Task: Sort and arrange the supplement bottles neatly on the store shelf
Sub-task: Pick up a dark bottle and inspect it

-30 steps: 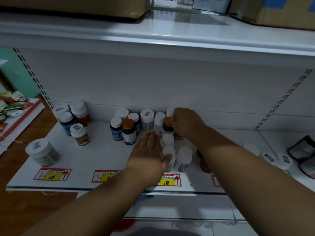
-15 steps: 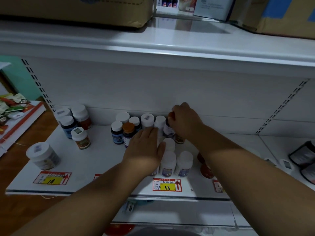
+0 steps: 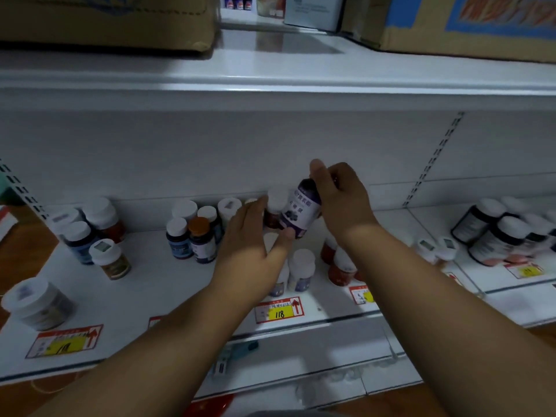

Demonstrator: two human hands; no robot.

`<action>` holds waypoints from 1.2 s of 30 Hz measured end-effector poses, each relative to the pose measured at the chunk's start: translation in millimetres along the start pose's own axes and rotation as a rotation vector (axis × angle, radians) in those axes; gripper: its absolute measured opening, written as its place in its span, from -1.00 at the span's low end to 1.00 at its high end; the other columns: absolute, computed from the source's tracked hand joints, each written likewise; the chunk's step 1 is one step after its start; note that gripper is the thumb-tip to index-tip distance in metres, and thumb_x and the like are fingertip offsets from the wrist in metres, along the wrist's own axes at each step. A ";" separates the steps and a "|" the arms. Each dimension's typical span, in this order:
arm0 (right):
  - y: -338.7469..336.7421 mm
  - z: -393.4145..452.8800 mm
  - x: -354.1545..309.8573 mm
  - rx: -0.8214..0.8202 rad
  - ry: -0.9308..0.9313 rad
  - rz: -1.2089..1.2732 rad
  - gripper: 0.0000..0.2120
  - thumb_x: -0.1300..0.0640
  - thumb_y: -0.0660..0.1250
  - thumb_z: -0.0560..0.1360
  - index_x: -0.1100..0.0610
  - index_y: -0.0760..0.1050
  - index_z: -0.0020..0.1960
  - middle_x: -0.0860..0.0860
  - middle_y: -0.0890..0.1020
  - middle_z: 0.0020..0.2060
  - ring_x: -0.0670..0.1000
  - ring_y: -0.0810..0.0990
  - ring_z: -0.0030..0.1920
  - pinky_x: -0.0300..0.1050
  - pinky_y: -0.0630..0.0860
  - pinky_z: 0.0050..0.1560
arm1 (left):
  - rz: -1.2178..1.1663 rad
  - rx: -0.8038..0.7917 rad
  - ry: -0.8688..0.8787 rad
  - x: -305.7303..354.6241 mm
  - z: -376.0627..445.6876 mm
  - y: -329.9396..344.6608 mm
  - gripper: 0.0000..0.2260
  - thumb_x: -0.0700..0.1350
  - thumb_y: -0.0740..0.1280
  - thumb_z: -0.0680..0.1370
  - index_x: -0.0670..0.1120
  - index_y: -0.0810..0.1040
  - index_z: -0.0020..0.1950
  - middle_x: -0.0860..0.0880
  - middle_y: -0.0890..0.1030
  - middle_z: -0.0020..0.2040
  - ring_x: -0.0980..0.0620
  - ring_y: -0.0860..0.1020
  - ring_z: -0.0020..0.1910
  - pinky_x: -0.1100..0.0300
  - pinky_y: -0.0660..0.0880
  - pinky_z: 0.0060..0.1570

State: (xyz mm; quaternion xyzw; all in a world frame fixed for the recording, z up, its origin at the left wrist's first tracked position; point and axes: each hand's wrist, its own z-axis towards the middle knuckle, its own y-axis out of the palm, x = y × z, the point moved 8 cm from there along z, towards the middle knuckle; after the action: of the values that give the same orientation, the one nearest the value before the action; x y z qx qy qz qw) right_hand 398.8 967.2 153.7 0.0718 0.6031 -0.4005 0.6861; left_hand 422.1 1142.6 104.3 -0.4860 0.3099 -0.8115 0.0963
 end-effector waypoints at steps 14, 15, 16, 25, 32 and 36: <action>-176.2 -49.0 50.3 0.190 0.055 0.265 -0.73 0.10 0.15 0.63 0.25 0.46 -0.12 -0.02 0.49 -0.35 -0.16 0.47 -0.39 -0.29 0.43 -0.34 | -0.376 -0.287 0.219 144.5 -32.9 150.0 -0.45 0.30 -0.02 0.53 0.04 0.40 0.37 0.09 0.50 0.15 0.27 0.46 0.13 0.29 0.39 0.14; -200.1 -53.6 58.5 0.219 0.047 0.259 -0.72 0.11 0.14 0.63 0.27 0.44 -0.15 0.02 0.47 -0.36 -0.14 0.45 -0.39 -0.27 0.42 -0.34 | -0.394 -0.308 0.231 161.1 -39.0 168.1 -0.44 0.30 -0.04 0.54 0.04 0.40 0.38 0.09 0.50 0.17 0.27 0.44 0.15 0.31 0.36 0.15; -224.3 -57.8 67.2 0.239 0.036 0.237 -0.68 0.09 0.13 0.63 0.31 0.42 -0.15 0.06 0.45 -0.35 -0.12 0.43 -0.37 -0.24 0.40 -0.33 | -0.410 -0.335 0.246 178.2 -45.1 187.5 -0.43 0.30 -0.06 0.54 0.04 0.39 0.39 0.08 0.50 0.19 0.25 0.43 0.17 0.28 0.35 0.18; -436.4 -73.5 166.4 0.298 0.099 0.133 -0.46 -0.26 0.15 0.42 0.28 0.36 -0.14 0.17 0.49 -0.28 0.20 0.50 -0.24 0.22 0.50 -0.14 | -0.495 -0.460 0.240 324.1 -93.8 371.0 -0.39 0.32 -0.08 0.55 0.02 0.38 0.42 0.08 0.50 0.26 0.20 0.43 0.24 0.26 0.35 0.24; -504.8 -28.0 247.0 0.184 0.227 0.066 -0.76 -0.05 0.36 0.50 0.12 0.47 -0.01 0.10 0.60 -0.15 0.04 0.64 -0.17 -0.04 0.62 -0.16 | -0.382 -0.445 0.203 349.5 -70.3 456.4 -0.34 0.36 -0.10 0.52 0.02 0.34 0.46 0.06 0.46 0.33 0.13 0.40 0.30 0.00 0.38 0.29; -535.0 11.0 279.6 0.205 0.266 0.087 -0.79 -0.02 0.32 0.53 0.08 0.45 0.07 0.05 0.59 -0.09 -0.03 0.63 -0.13 -0.17 0.61 -0.18 | -0.349 -0.451 0.229 361.9 -34.1 498.9 -0.38 0.34 -0.09 0.53 0.02 0.38 0.41 0.05 0.49 0.29 0.13 0.44 0.24 0.09 0.43 0.23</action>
State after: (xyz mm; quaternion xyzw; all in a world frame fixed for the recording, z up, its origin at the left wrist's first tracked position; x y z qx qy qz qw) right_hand 53.4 473.4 114.9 0.2198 0.6410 -0.4168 0.6059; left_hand 136.7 597.2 59.0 -0.4465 0.4031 -0.7759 -0.1902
